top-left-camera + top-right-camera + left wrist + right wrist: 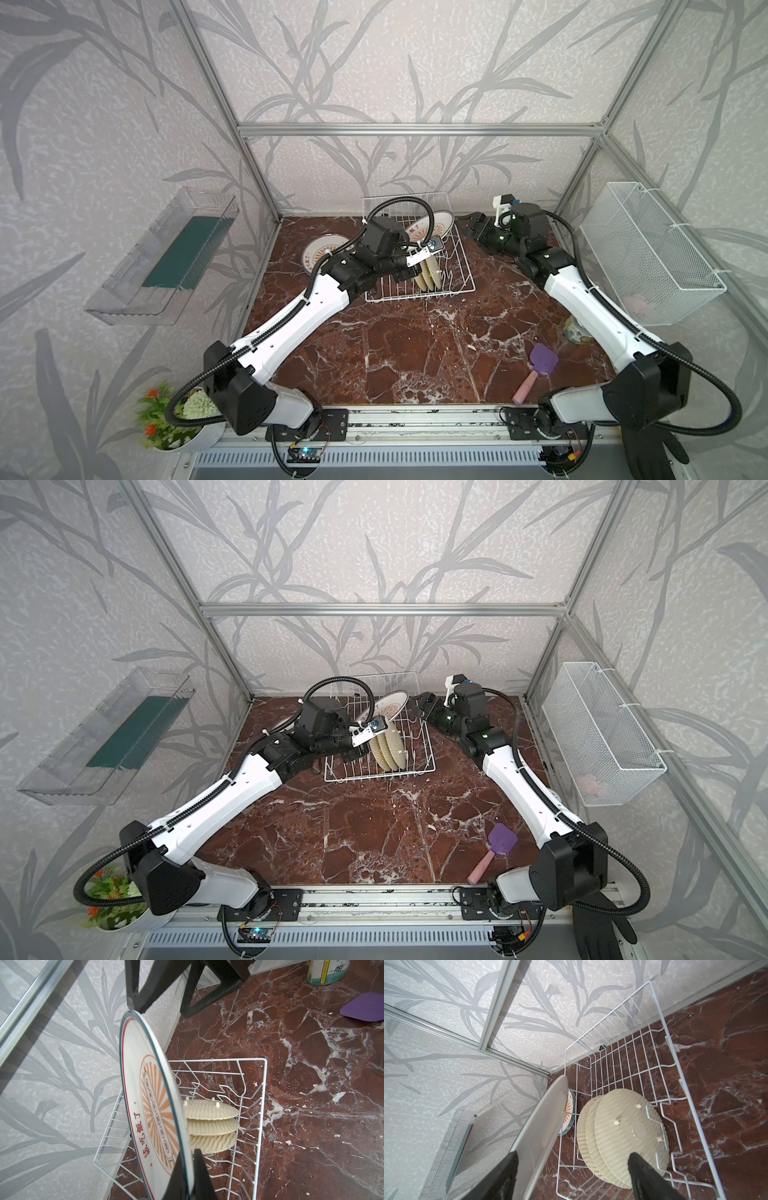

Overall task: Unload the plates from the dish rack
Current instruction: Place the plate among the plates.

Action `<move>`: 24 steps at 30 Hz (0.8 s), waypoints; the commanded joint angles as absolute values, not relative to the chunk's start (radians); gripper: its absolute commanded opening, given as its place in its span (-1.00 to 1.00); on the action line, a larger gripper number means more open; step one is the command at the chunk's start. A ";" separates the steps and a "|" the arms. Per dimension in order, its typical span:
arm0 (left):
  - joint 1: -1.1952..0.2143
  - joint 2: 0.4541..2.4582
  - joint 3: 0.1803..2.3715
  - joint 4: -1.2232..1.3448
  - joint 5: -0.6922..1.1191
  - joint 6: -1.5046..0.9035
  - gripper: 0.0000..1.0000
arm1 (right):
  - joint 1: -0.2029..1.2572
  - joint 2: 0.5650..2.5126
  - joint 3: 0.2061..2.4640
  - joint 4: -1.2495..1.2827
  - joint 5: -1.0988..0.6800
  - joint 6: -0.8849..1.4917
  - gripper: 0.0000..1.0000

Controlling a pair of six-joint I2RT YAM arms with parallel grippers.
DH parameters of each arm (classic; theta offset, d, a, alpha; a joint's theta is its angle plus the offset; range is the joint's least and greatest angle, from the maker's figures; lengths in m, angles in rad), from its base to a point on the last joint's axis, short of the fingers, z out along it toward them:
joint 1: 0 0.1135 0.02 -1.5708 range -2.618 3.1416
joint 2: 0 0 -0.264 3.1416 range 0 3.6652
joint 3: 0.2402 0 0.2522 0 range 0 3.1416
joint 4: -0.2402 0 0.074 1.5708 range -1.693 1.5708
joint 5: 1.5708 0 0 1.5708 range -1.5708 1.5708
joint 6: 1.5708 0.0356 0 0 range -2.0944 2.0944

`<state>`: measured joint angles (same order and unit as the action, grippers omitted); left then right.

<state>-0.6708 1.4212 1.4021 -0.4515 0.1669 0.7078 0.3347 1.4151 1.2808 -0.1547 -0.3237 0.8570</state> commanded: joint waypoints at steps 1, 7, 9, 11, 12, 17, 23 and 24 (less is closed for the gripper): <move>-0.679 1.408 1.413 -0.420 0.163 0.792 -1.00 | 0.341 1.409 1.299 -0.116 -0.333 0.868 0.66; -0.691 1.423 1.415 -0.446 0.171 0.811 -1.00 | 0.347 1.435 1.318 -0.115 -0.350 0.867 0.68; -0.694 1.428 1.415 -0.452 0.154 0.824 -1.00 | 0.347 1.432 1.317 -0.109 -0.344 0.869 0.73; -0.696 1.432 1.413 -0.456 0.137 0.835 -1.00 | 0.348 1.428 1.313 -0.103 -0.336 0.867 0.75; -0.696 1.433 1.412 -0.457 0.136 0.836 -1.00 | 0.348 1.428 1.313 -0.102 -0.336 0.865 0.77; -0.704 1.428 1.404 -0.435 0.138 0.839 -1.00 | 0.353 1.461 1.332 -0.131 -0.363 0.873 0.72; -0.713 1.441 1.421 -0.458 0.138 0.859 -1.00 | 0.364 1.522 1.402 -0.232 -0.388 0.874 0.41; -0.713 1.444 1.422 -0.464 0.136 0.863 -1.00 | 0.364 1.528 1.410 -0.244 -0.391 0.876 0.36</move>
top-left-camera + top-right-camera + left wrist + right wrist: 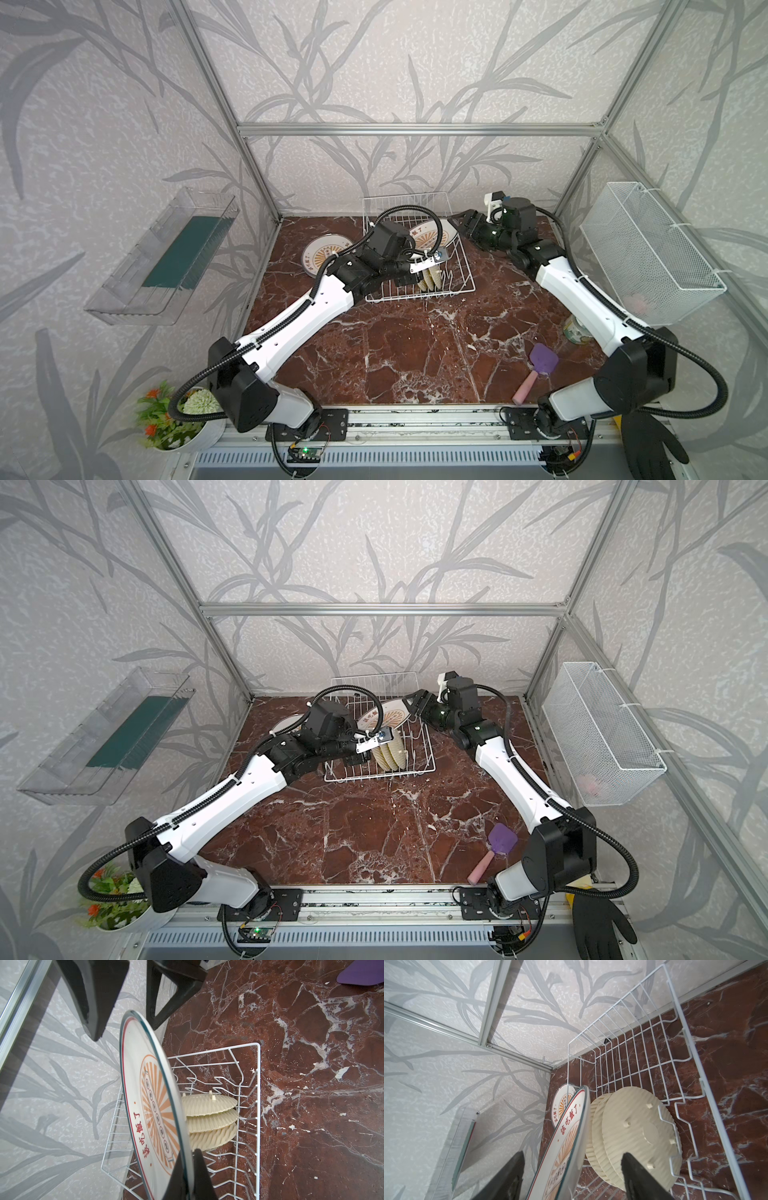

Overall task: Unload the plates from the dish rack
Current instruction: Place the plate among the plates.

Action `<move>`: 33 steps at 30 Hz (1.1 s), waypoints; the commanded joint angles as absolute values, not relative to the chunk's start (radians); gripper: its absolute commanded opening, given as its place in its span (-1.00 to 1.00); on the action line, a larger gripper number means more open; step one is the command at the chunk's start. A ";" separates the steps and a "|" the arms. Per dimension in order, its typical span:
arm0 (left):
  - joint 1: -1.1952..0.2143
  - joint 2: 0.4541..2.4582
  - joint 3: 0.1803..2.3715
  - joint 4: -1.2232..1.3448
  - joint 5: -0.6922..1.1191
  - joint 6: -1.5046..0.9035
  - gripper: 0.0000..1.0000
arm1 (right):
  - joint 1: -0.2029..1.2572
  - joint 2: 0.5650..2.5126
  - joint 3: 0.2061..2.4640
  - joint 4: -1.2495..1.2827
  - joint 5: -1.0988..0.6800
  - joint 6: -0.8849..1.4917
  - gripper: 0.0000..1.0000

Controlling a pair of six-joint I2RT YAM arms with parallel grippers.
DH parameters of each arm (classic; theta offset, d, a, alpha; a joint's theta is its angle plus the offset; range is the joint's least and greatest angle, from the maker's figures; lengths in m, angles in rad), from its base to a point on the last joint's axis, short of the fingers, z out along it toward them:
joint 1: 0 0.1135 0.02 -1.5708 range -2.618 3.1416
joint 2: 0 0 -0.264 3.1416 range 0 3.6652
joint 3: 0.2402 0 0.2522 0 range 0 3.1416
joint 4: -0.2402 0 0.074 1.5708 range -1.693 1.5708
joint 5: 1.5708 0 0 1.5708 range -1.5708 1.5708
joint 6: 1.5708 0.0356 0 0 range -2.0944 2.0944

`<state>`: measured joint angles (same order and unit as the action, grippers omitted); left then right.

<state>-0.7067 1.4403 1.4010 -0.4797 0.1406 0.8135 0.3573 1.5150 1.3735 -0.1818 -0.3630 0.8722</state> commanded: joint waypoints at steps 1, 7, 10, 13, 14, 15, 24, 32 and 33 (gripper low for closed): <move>-0.715 1.445 1.422 -0.466 0.132 0.869 -1.00 | 0.364 1.533 1.418 -0.255 -0.390 0.875 0.34; -0.719 1.442 1.408 -0.478 0.100 0.906 -1.00 | 0.364 1.552 1.451 -0.335 -0.382 0.838 0.01; -0.724 1.441 1.402 -0.477 0.092 0.921 -1.00 | 0.364 1.561 1.453 -0.346 -0.393 0.834 -0.12; -0.732 1.445 1.398 -0.480 0.081 0.941 -1.00 | 0.364 1.576 1.450 -0.337 -0.415 0.844 -0.17; -0.736 1.446 1.397 -0.482 0.078 0.945 -1.00 | 0.364 1.582 1.451 -0.337 -0.423 0.844 -0.17; -0.739 1.447 1.397 -0.486 0.077 0.947 -1.00 | 0.364 1.589 1.453 -0.339 -0.431 0.844 -0.18; -0.750 1.457 1.380 -0.471 0.044 0.960 -1.00 | 0.364 1.614 1.461 -0.346 -0.451 0.844 -0.46; -0.752 1.455 1.329 -0.380 -0.011 0.926 -1.00 | 0.357 1.606 1.431 -0.275 -0.469 0.882 -0.86; -0.752 1.458 1.328 -0.380 -0.014 0.921 -0.96 | 0.354 1.603 1.423 -0.259 -0.471 0.891 -0.94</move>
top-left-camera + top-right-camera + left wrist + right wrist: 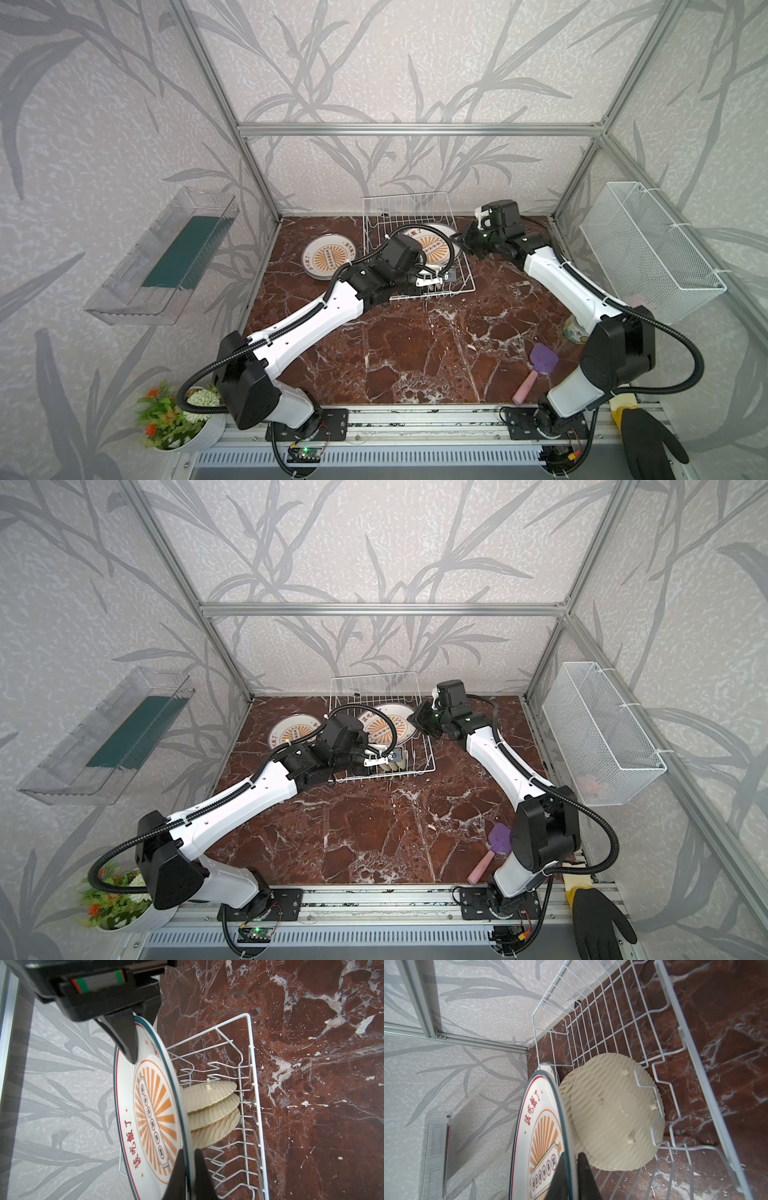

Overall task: Unload the plates from the dish rack
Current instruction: Place the plate among the plates.

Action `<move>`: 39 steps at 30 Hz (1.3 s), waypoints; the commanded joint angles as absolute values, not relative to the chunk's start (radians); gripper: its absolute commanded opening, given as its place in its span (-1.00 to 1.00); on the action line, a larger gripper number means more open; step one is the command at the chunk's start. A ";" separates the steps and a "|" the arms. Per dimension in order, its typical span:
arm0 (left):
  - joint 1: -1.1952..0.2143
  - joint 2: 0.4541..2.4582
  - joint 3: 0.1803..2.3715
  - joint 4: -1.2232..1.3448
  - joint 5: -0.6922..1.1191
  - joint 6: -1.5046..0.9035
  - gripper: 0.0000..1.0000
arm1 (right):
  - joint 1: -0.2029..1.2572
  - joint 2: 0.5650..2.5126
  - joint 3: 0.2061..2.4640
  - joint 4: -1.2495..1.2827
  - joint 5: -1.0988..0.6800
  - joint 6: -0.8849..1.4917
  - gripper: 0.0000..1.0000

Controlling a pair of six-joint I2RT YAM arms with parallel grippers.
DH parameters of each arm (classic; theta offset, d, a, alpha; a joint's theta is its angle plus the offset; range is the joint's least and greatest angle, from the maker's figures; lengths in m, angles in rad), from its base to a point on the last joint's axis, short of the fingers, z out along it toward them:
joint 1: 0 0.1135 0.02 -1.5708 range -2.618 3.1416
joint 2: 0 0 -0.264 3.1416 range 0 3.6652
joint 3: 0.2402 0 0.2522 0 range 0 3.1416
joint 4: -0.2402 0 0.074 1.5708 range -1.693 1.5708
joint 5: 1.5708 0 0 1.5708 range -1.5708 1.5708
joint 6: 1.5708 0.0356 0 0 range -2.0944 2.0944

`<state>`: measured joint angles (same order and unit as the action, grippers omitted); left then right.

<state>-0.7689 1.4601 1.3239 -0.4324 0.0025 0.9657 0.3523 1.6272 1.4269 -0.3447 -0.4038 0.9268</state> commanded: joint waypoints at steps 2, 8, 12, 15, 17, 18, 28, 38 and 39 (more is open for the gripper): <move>-0.752 1.462 1.328 -0.376 -0.018 0.907 -0.84 | 0.351 1.596 1.407 -0.232 -0.471 0.905 -1.00; -0.751 1.468 1.327 -0.391 -0.017 0.863 0.07 | 0.334 1.548 1.339 -0.136 -0.434 0.951 -1.00; -0.743 1.455 1.319 -0.406 -0.006 0.787 0.69 | 0.311 1.502 1.301 -0.086 -0.400 0.954 -1.00; -0.705 1.417 1.306 -0.398 0.076 0.665 0.73 | 0.291 1.473 1.279 -0.061 -0.396 0.915 -1.00; -0.661 1.384 1.292 -0.374 0.163 0.559 0.75 | 0.277 1.456 1.263 -0.047 -0.401 0.875 -1.00; -0.629 1.367 1.281 -0.352 0.215 0.491 0.76 | 0.270 1.442 1.247 -0.031 -0.405 0.853 -1.00; -0.369 1.334 1.190 -0.074 0.597 -0.041 0.86 | 0.254 1.335 1.104 0.131 -0.451 0.643 -1.00; -0.331 1.487 1.279 -0.067 0.818 -0.211 0.70 | 0.264 1.303 1.012 0.313 -0.544 0.566 -1.00; -0.331 1.498 1.289 -0.083 0.823 -0.208 0.69 | 0.268 1.302 1.009 0.322 -0.548 0.558 -1.00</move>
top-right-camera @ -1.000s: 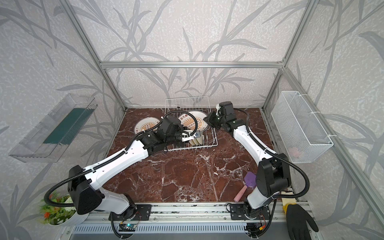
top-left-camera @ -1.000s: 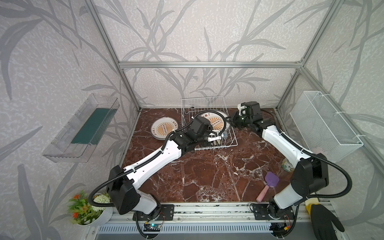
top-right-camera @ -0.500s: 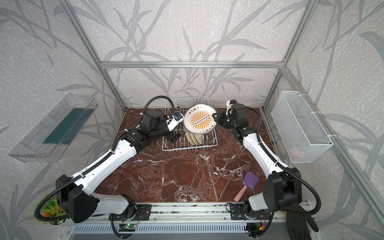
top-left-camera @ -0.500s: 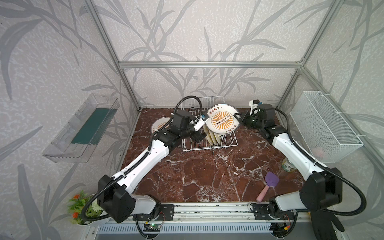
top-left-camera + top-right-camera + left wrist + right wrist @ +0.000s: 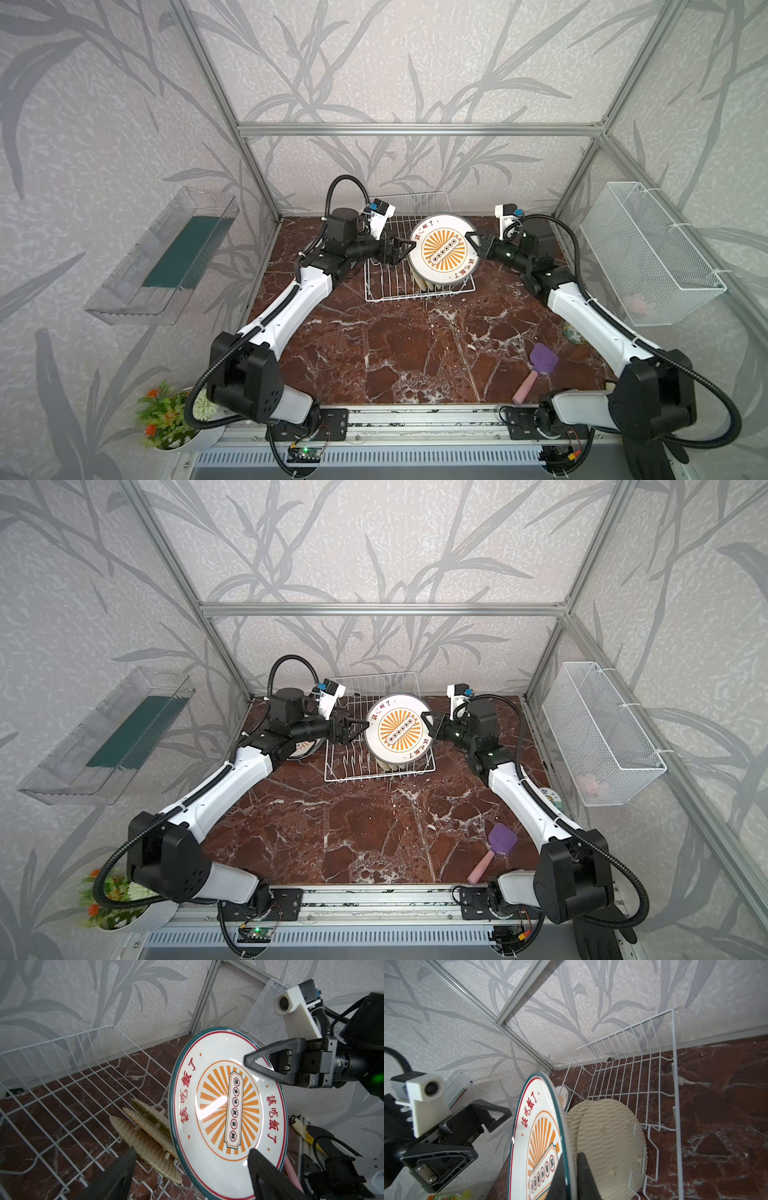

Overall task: Unload the plates from the dish rack
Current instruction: Place the plate among the plates.

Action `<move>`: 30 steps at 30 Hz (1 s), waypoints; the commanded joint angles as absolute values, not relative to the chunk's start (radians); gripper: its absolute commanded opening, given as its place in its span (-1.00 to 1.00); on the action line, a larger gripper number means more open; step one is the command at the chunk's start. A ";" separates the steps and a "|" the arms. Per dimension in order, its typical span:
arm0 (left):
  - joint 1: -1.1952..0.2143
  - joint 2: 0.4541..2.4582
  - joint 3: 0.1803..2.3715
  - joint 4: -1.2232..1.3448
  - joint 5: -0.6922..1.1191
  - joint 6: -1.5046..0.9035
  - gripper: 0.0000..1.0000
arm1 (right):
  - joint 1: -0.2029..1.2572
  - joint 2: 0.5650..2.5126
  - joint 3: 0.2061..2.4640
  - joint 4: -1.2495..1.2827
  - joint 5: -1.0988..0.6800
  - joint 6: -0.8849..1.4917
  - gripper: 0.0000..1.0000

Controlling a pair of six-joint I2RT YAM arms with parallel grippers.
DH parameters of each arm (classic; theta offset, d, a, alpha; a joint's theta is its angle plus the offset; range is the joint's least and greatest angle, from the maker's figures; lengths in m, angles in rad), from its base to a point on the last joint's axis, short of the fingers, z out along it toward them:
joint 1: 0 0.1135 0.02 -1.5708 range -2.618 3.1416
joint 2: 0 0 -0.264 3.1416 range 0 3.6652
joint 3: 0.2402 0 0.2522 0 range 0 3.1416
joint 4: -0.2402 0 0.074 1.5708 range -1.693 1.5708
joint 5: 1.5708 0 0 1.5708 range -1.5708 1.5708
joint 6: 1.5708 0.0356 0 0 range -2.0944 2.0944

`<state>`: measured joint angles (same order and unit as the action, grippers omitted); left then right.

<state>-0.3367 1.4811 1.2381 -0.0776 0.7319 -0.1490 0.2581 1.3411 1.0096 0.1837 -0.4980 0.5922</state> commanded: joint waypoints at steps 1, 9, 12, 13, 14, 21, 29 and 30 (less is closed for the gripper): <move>-0.331 1.509 1.298 -0.094 0.829 -0.208 0.66 | 0.273 1.302 1.005 0.333 -0.551 0.549 -1.00; -0.331 1.564 1.320 -0.085 0.906 -0.249 0.34 | 0.301 1.329 0.995 0.395 -0.581 0.529 -1.00; -0.331 1.576 1.325 -0.104 0.928 -0.243 0.12 | 0.301 1.339 0.993 0.408 -0.584 0.528 -1.00; -0.331 1.578 1.325 -0.108 0.935 -0.242 0.05 | 0.301 1.341 0.989 0.415 -0.589 0.528 -1.00; -0.331 1.580 1.325 -0.109 0.944 -0.241 -0.02 | 0.301 1.342 0.986 0.421 -0.593 0.528 -1.00; -0.326 1.574 1.325 -0.109 0.958 -0.241 -0.66 | 0.301 1.338 0.965 0.428 -0.600 0.511 -1.00; -0.319 1.556 1.298 -0.051 0.963 -0.298 -1.00 | 0.302 1.341 0.963 0.416 -0.596 0.511 -0.50; -0.318 1.553 1.290 -0.038 0.965 -0.311 -1.00 | 0.302 1.340 0.962 0.409 -0.592 0.509 -0.35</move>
